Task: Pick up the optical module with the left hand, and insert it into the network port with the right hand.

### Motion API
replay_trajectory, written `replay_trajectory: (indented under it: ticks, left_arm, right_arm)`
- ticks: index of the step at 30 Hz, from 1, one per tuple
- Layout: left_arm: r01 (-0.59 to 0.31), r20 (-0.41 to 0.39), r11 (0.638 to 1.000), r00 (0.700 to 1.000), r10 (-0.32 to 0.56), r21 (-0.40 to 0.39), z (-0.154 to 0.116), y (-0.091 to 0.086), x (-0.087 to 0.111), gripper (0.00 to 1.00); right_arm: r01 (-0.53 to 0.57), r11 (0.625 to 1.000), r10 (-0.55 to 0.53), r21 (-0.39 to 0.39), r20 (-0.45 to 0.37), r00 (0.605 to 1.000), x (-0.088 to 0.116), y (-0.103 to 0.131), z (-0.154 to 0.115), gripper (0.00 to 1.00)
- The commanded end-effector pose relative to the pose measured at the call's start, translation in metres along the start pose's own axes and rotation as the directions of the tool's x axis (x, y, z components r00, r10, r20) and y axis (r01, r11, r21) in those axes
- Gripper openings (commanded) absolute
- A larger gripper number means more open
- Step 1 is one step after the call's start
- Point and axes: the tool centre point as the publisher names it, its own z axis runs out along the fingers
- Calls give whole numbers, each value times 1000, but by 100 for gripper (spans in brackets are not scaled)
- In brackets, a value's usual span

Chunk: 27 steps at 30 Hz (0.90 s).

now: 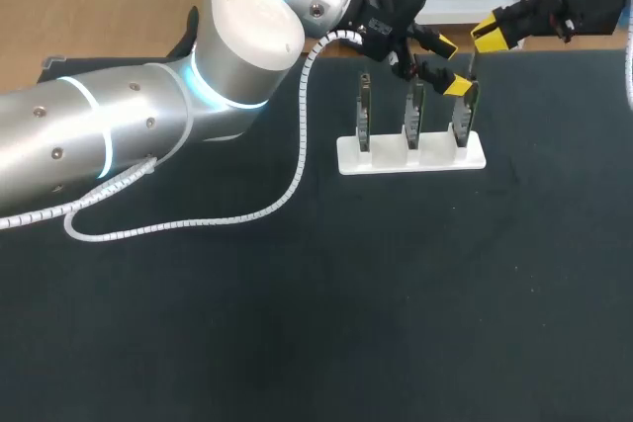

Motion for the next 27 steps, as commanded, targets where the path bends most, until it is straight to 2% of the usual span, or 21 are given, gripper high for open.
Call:
replay_trajectory:
  ticks: [1,8,27]
  left_arm:
    - [2,-6,1000,1000,-2,3,0,2,-1,100]
    - [2,-6,1000,1000,-2,3,0,2,-1,100]
    - [2,-6,1000,1000,-2,3,0,2,-1,100]
  right_arm:
    - [5,1000,-5,0,-4,1000,0,4,0,0]
    - [12,1000,-12,21,-3,1000,1,5,1,0]
    - [3,1000,-3,5,-18,1000,9,6,3,0]
